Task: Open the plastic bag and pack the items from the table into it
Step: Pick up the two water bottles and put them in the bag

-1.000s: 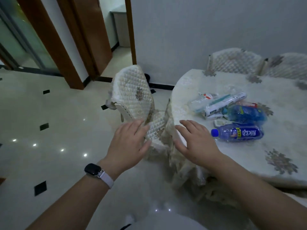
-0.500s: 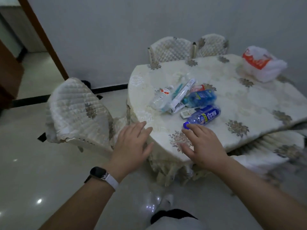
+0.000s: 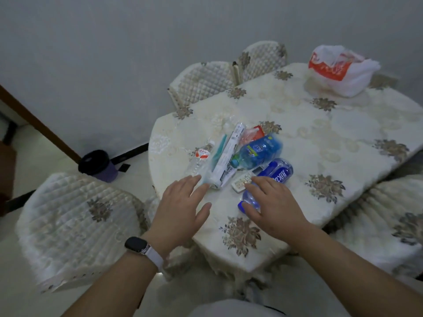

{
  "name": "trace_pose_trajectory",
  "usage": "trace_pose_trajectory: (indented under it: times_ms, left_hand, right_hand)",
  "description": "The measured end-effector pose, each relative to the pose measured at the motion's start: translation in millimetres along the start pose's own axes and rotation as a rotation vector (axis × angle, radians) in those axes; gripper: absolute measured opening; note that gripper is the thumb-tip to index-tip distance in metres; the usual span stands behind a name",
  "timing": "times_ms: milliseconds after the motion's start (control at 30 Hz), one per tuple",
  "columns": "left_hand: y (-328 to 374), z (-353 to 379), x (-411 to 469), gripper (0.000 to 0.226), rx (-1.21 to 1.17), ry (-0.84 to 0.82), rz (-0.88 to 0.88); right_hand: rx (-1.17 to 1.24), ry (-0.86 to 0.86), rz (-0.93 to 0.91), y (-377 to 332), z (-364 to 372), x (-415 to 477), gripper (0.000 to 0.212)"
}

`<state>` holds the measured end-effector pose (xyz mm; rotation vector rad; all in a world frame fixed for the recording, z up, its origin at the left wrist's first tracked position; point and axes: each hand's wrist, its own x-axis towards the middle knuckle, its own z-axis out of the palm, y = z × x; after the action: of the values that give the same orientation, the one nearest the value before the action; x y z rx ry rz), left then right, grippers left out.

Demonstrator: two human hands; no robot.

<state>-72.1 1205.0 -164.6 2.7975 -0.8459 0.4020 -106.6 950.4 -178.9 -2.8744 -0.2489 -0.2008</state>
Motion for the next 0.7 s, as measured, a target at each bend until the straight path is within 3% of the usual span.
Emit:
trace_pose_trajectory:
  times_ms: [333,533,700]
  left_hand:
    - [10.2,48.5,92.8,0.044,-0.042,-0.138,0.163]
    - [-7.4,85.4,155.0,0.045,-0.107,-0.174,0.296]
    - [-15.2,121.6,213.5,0.047,-0.223,-0.28,0.295]
  right_hand:
    - [0.117,0.069,0.251,58.3,29.2,14.6,0.044]
    - [0.162,0.037,0.518,71.2,51.3,20.6,0.052]
    - [0.341,-0.017,0.812,70.3,68.9,36.8,0.048]
